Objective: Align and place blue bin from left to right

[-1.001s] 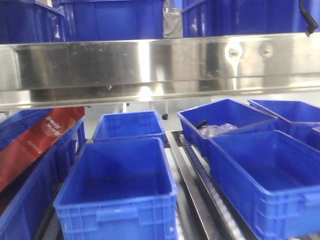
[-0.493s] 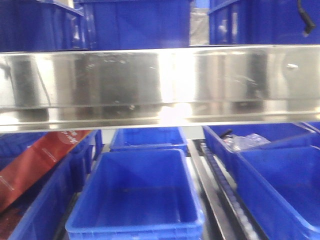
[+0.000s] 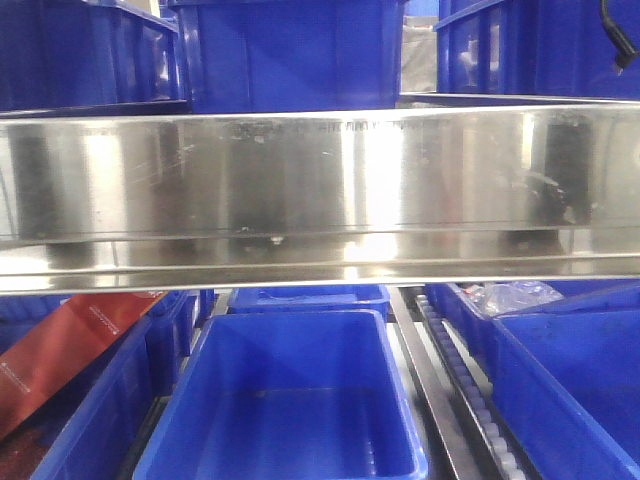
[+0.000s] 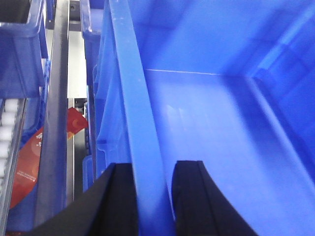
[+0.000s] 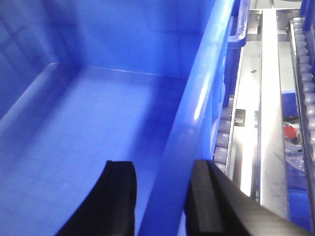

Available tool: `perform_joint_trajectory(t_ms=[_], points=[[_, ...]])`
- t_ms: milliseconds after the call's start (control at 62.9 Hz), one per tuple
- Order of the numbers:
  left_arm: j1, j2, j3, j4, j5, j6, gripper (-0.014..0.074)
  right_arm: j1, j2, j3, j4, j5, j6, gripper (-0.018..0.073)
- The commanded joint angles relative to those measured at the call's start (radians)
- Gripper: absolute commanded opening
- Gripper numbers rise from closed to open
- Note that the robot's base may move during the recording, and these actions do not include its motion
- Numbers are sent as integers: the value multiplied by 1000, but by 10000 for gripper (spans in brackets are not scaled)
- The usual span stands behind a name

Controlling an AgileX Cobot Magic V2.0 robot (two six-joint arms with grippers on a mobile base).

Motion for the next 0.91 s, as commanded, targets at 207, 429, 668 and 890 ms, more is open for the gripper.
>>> perform_joint_trajectory(t_ms=[207, 429, 668, 890], points=[[-12, -29, -18, -84, -80, 26, -111, 8, -20, -12, 30, -175, 0, -153], [-12, -29, -18, -84, -80, 26, -111, 8, -20, -12, 30, -175, 0, -153], [-12, -29, -18, -84, -80, 26, -111, 8, -20, -12, 30, -175, 0, -153], [-12, -29, -18, -84, -80, 26, -111, 8, -20, -12, 30, -175, 0, -153]])
